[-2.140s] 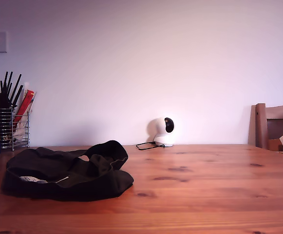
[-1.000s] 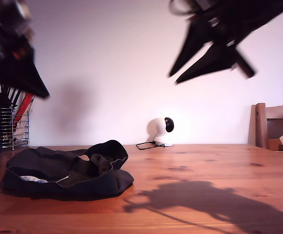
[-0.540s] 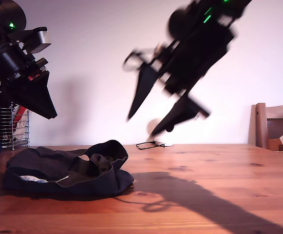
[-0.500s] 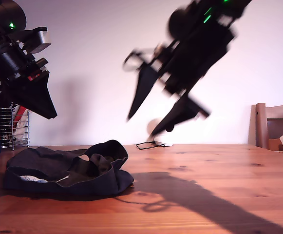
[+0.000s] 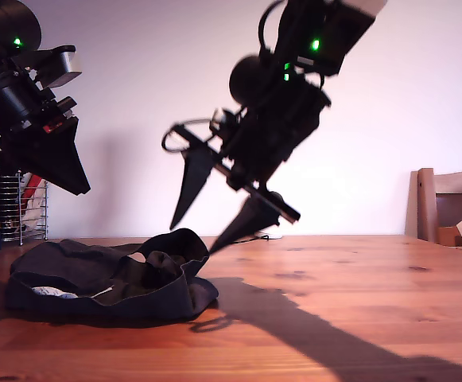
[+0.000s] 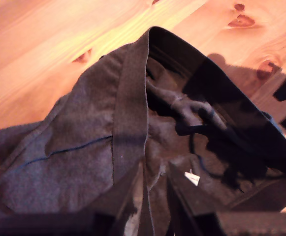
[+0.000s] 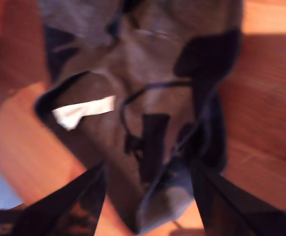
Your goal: Fold the underwear in front of you. After folding it, place it to the left side.
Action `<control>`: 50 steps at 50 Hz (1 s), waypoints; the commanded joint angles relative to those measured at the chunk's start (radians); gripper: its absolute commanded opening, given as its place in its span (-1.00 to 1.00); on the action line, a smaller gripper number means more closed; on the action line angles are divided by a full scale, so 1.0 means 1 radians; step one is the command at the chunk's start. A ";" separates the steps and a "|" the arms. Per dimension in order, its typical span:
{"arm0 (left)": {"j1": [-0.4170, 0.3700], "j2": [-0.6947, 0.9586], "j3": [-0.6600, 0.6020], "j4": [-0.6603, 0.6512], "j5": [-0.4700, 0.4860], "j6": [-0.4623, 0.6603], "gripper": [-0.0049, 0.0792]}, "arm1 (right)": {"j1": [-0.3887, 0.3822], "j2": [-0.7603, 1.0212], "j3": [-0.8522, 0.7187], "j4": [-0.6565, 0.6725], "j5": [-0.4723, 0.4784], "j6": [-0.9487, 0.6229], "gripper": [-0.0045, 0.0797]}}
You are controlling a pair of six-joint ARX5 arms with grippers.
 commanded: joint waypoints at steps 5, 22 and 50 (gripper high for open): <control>-0.005 0.007 0.008 0.022 0.000 0.009 -0.58 | 0.005 0.055 0.014 0.040 -0.001 0.002 0.25; -0.005 0.007 0.008 0.038 0.000 0.008 -0.58 | 0.010 0.101 0.014 0.075 -0.001 0.014 0.18; -0.005 0.040 0.008 0.080 0.001 0.008 -0.58 | 0.027 0.108 0.014 0.127 -0.050 0.023 -0.92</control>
